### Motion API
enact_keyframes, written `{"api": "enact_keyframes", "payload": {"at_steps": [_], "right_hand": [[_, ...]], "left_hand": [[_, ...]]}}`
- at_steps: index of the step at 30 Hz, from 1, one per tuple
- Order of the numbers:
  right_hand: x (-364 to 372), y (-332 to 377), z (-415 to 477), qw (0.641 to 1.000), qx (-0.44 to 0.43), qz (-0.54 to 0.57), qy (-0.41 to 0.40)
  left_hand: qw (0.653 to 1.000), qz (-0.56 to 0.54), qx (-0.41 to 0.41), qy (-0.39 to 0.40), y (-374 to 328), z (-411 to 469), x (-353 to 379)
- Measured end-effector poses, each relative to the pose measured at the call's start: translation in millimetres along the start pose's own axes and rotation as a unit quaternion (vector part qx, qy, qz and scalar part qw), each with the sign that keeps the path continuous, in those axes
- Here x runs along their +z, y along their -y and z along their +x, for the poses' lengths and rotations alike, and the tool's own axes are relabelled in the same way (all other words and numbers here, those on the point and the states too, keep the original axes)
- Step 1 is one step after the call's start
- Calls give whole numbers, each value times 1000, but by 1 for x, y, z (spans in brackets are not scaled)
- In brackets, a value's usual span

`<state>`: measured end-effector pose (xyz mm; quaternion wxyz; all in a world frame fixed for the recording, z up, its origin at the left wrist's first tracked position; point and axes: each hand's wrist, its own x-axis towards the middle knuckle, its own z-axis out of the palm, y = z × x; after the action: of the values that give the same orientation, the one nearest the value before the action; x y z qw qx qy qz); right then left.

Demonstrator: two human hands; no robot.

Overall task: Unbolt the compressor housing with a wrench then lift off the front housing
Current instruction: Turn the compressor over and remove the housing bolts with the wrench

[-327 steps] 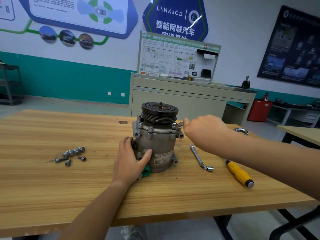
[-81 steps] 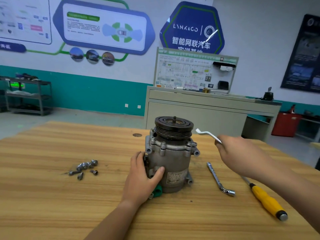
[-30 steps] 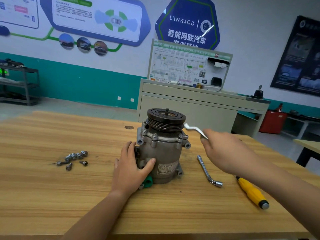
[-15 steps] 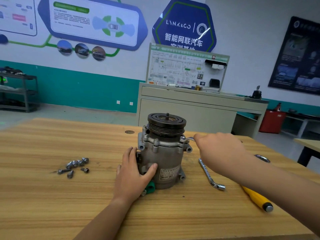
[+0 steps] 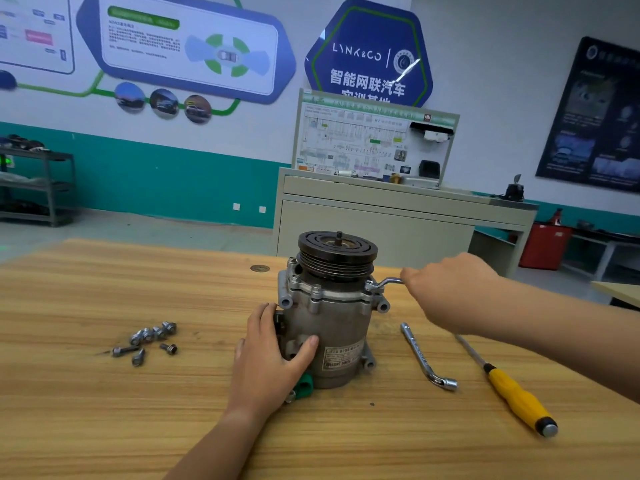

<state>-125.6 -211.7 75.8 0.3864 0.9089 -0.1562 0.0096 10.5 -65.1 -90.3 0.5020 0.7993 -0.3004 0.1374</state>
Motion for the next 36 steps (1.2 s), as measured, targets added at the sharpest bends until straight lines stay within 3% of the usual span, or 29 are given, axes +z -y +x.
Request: {"api": "enact_keyframes", "payload": {"at_steps": [11, 16, 19, 27, 36], "right_hand": [[31, 4, 50, 985, 29, 64, -155], [30, -14, 18, 930, 148, 226, -247], [28, -12, -4, 923, 142, 291, -207], [19, 12, -18, 961, 82, 262, -41], [6, 12, -6, 982, 57, 181, 7]], "left_hand": [[1000, 0, -8, 10, 1, 0, 0], [1000, 4, -4, 5, 0, -1, 0], [1000, 8, -5, 8, -1, -1, 0], [1000, 10, -5, 5, -2, -1, -1], [1000, 5, 0, 6, -2, -2, -1]]}}
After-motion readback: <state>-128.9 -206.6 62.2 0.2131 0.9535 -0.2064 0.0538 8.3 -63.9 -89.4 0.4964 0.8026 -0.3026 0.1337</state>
